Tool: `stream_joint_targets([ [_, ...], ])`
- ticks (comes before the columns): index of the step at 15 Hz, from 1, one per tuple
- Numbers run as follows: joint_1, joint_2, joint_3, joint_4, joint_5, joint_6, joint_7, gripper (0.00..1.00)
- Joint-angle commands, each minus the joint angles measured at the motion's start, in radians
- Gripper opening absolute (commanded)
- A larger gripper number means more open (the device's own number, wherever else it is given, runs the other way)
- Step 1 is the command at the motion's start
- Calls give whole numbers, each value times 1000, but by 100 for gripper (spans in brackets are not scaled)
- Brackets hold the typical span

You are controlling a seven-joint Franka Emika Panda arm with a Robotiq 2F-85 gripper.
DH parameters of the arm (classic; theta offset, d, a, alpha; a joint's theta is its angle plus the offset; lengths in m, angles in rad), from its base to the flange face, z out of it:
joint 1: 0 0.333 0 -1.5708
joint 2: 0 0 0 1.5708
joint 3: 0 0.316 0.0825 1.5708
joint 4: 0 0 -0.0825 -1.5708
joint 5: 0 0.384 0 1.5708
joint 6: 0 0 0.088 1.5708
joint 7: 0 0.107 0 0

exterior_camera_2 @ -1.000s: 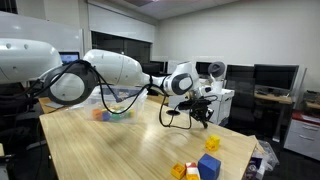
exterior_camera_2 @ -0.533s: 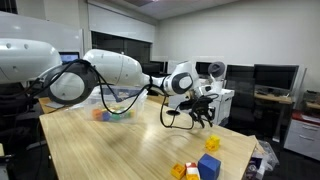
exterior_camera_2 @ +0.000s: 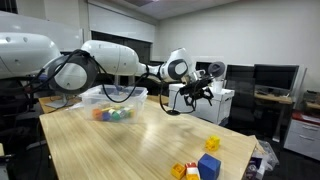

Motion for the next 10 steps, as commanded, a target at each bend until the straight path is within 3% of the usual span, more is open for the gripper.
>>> stream_joint_targets([
  [1, 7, -71, 6, -24, -14, -65, -53, 100],
  [10, -19, -187, 7, -41, -5, -357, -44, 100],
])
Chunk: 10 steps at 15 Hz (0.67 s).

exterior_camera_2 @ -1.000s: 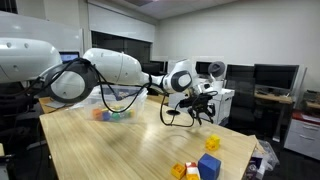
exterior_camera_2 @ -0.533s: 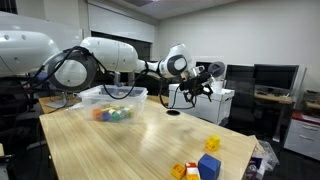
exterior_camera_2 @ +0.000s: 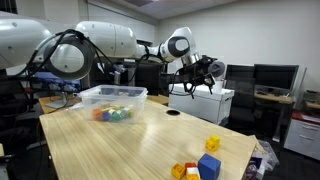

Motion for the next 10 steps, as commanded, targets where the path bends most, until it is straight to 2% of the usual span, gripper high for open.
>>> stream_joint_targets([
  [1, -16, -54, 6, -46, -7, -108, -33, 100],
  [4, -33, -69, 31, -39, 12, -181, -116, 100],
  [6, -28, -54, 36, -11, 3, -110, -189, 100],
  [7, -25, -47, 21, -24, -1, -124, -117, 100],
  [10, -21, -52, 26, -23, 0, -107, -153, 100],
])
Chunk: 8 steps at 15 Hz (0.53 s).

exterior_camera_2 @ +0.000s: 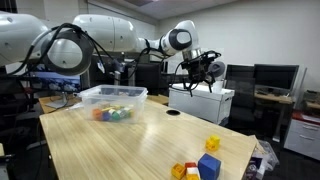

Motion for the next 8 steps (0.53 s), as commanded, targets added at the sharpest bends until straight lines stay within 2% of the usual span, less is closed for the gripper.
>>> stream_joint_targets([
  [1, 1, -14, 1, -24, -2, 10, 0, 100],
  [8, -33, -18, -9, -32, -4, -3, -12, 100],
])
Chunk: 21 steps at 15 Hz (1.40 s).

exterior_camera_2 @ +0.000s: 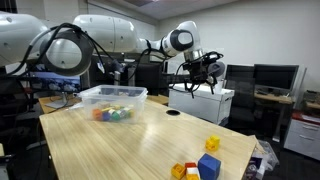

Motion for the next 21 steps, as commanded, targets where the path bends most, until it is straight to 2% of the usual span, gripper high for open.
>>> stream_joint_targets([
  [1, -27, -24, -3, -27, -2, -4, -18, 100],
  [4, -40, -19, -2, -33, -7, -9, -65, 100],
  [7, -55, -25, 0, -53, -5, -57, -135, 100],
  [13, -91, 1, -24, -12, -22, -167, -272, 100],
  [15, -96, -34, -23, -41, -16, -163, -319, 100],
  [19, -88, -67, -2, -21, -1, -128, -423, 100],
  [20, -89, -46, -16, -30, -5, -124, -360, 100],
  [21, -85, -57, -13, -27, -5, -124, -377, 100],
])
